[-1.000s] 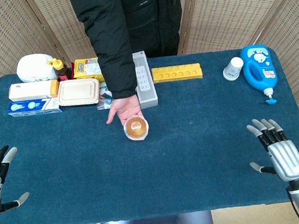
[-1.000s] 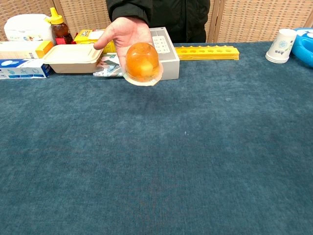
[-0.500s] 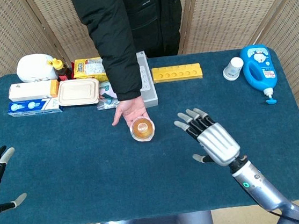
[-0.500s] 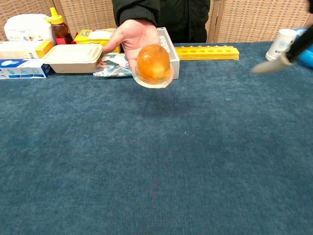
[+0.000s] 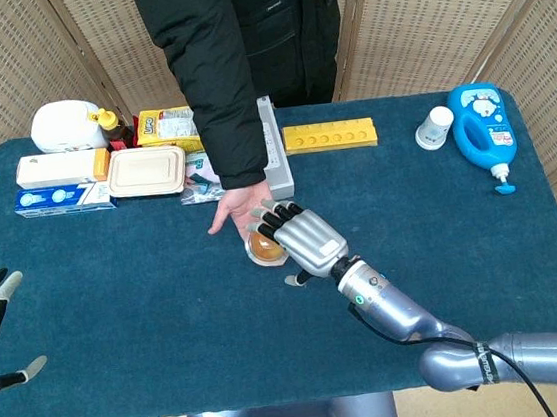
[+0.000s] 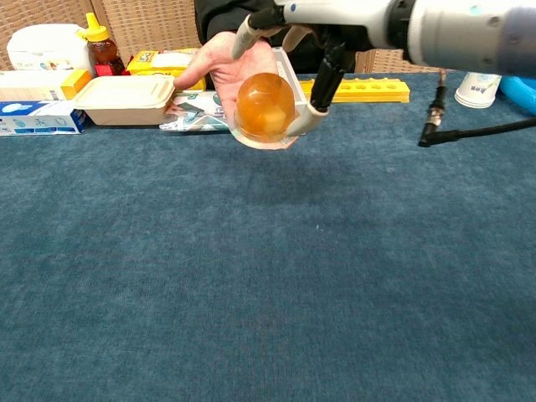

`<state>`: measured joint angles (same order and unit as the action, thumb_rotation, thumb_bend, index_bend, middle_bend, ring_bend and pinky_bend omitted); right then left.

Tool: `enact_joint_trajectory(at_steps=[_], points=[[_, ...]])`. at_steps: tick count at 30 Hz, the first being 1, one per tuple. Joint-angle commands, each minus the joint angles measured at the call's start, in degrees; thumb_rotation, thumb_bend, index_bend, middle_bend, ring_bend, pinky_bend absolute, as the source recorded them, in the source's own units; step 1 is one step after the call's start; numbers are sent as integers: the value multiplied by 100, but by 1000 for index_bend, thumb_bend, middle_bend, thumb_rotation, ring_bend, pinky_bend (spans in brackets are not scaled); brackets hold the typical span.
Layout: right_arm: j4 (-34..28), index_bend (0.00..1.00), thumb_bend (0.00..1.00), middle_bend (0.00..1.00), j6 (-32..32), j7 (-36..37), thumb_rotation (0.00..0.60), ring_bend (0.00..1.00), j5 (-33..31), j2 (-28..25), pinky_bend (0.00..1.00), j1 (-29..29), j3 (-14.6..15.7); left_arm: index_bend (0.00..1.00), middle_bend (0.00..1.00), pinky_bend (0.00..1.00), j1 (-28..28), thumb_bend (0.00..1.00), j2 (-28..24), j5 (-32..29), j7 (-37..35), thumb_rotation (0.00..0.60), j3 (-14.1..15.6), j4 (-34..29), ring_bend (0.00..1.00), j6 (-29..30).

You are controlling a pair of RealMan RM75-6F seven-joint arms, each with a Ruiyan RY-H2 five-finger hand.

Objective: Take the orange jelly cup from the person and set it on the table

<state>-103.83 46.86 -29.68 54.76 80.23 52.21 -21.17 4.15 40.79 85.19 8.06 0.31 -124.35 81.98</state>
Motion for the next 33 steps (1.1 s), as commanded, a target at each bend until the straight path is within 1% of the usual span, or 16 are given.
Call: enact_joint_trajectory(at_steps=[1, 5, 8, 11, 13, 16, 20, 22, 26, 29, 33], points=[[361, 179, 99, 127, -96, -166, 600, 65, -500, 226, 143, 328, -9, 0, 0, 14, 4, 23, 0, -19, 1, 600, -7, 1, 0, -2], [517, 186, 108, 135, -60, -160, 600, 71, -765, 275, 159, 497, 61, 0, 0, 14, 16, 23, -1, -41, -4, 600, -15, 6, 0, -17], [598, 215, 143, 164, -14, -144, 600, 98, -821, 310, 217, 584, 134, 0, 0, 14, 33, 22, 3, -76, 1, 600, -23, 8, 0, -47], [670, 277, 201, 233, 100, -103, 600, 168, -777, 383, 349, 631, 178, 0, 0, 14, 40, 23, 2, -92, 7, 600, -29, 6, 0, -53], [750, 346, 246, 312, 230, -58, 600, 245, -662, 472, 448, 643, 211, 0, 0, 14, 38, 23, 6, -100, 14, 600, -32, 2, 0, -44], [932, 446, 312, 412, 450, 81, 600, 349, -386, 669, 537, 629, 260, 0, 0, 14, 40, 22, 9, -113, 21, 600, -33, 2, 0, -50], [1186, 532, 373, 504, 777, 377, 600, 460, 101, 909, 610, 553, 309, 0, 0, 14, 42, 25, 8, -129, 14, 600, -39, 3, 0, -47], [1251, 558, 389, 528, 927, 517, 600, 487, 332, 965, 628, 505, 321, 0, 0, 14, 45, 24, 7, -140, 10, 600, -42, 5, 0, -50], [1162, 571, 401, 541, 1120, 712, 600, 497, 627, 874, 632, 394, 333, 0, 0, 14, 61, 24, 6, -155, 12, 600, -46, 6, 0, -79], [892, 575, 404, 546, 1278, 807, 600, 500, 816, 641, 634, 249, 355, 0, 0, 14, 66, 23, 2, -164, 6, 600, -48, 6, 0, -84], [398, 579, 406, 549, 1608, 895, 600, 505, 1122, 168, 637, -59, 419, 0, 0, 14, 65, 22, -1, -171, 3, 600, -51, 2, 0, -78]])
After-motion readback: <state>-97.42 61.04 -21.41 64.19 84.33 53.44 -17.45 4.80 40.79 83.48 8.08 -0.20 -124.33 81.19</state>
